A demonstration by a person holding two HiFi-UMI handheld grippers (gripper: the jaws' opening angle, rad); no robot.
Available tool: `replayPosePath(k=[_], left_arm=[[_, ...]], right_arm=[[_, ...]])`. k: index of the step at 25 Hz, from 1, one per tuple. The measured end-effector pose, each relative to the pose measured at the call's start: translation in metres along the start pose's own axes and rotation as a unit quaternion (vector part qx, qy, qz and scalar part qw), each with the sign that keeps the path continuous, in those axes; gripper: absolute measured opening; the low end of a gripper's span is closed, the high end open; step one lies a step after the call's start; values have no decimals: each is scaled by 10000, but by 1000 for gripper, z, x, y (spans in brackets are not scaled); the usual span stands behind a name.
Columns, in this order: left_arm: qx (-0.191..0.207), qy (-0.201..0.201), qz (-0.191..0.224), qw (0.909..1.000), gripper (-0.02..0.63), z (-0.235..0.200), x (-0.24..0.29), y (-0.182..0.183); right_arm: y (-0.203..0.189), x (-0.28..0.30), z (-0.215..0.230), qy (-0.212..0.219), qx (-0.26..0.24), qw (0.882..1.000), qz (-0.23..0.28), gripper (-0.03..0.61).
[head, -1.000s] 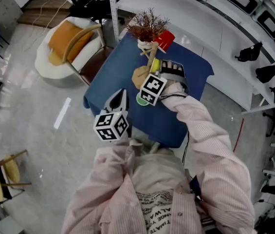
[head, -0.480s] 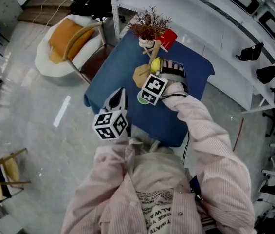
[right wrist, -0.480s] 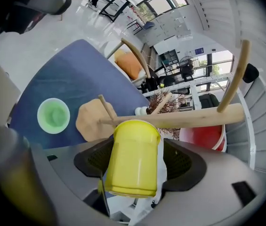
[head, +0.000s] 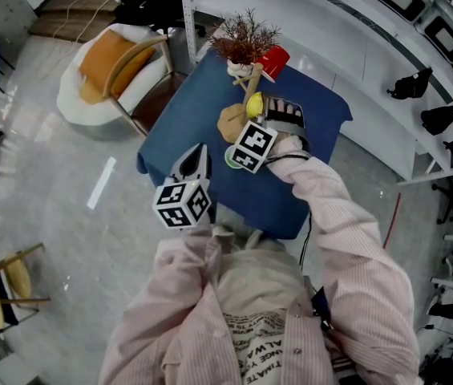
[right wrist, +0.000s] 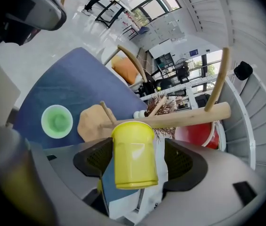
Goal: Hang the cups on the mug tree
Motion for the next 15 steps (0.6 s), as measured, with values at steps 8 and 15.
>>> replayPosePath(k=[8, 15], left_arm=[[89, -77, -51, 9999, -2, 9, -5, -6], [180, -103, -64, 9998, -2, 15, -11, -11]], right_arm=[[-1, -28, -4, -346, 151, 9985, 386, 304], [-5, -58, -13, -652, 458, 9937, 786, 279]])
Point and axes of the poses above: the fingertips, and each gripper's own axes: x forward along the fingers, z to its right, y out of its top, the point moved 10 cm from there along -x, backward along the fingers, and after that the axes turned 7 degrees about -x, right-handed, at the moved point
